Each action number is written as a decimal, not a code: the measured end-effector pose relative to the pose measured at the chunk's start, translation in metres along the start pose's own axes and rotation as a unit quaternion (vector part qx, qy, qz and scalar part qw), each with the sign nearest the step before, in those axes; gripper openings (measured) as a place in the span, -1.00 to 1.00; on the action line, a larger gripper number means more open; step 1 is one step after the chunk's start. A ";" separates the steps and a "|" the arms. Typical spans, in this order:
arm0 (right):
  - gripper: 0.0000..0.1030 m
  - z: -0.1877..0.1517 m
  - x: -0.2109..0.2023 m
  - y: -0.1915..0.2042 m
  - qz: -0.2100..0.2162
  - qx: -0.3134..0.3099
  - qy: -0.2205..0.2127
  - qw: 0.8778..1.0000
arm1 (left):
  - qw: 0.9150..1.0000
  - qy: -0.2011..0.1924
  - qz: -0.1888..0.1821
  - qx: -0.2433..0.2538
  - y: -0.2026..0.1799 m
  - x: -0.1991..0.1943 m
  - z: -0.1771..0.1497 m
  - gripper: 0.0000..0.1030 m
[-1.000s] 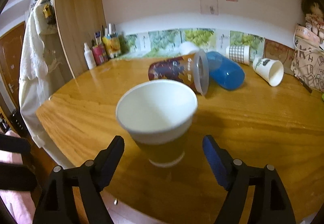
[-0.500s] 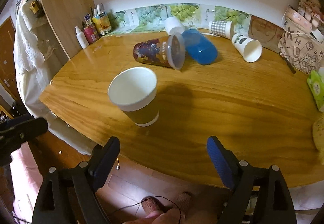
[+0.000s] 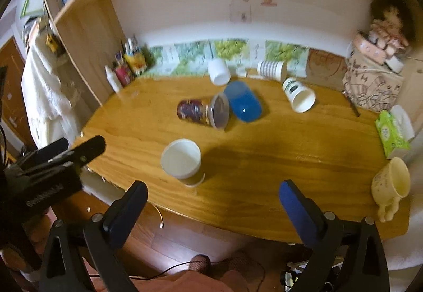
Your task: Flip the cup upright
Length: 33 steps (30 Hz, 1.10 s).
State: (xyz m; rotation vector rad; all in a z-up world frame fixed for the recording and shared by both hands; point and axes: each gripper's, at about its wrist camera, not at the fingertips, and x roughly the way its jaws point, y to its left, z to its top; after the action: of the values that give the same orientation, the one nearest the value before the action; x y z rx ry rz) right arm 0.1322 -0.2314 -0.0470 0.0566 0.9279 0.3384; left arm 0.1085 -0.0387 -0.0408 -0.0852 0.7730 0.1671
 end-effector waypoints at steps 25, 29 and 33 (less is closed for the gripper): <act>0.99 -0.050 -0.087 0.091 -0.112 0.072 -0.151 0.980 | 0.992 -0.127 0.011 0.009 0.064 -0.081 -0.016 0.99; 0.99 -0.051 -0.094 0.089 -0.111 0.074 -0.169 0.977 | 0.991 -0.135 0.004 0.004 0.061 -0.086 -0.021 0.99; 0.99 -0.054 -0.093 0.085 -0.109 0.071 -0.175 0.976 | 0.990 -0.142 0.006 0.004 0.056 -0.086 -0.021 0.99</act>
State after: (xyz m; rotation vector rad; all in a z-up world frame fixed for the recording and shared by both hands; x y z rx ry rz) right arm 0.0164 -0.1846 0.0089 0.1388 0.5992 0.0528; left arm 0.0237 0.0031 0.0033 -0.0482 0.4905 0.1829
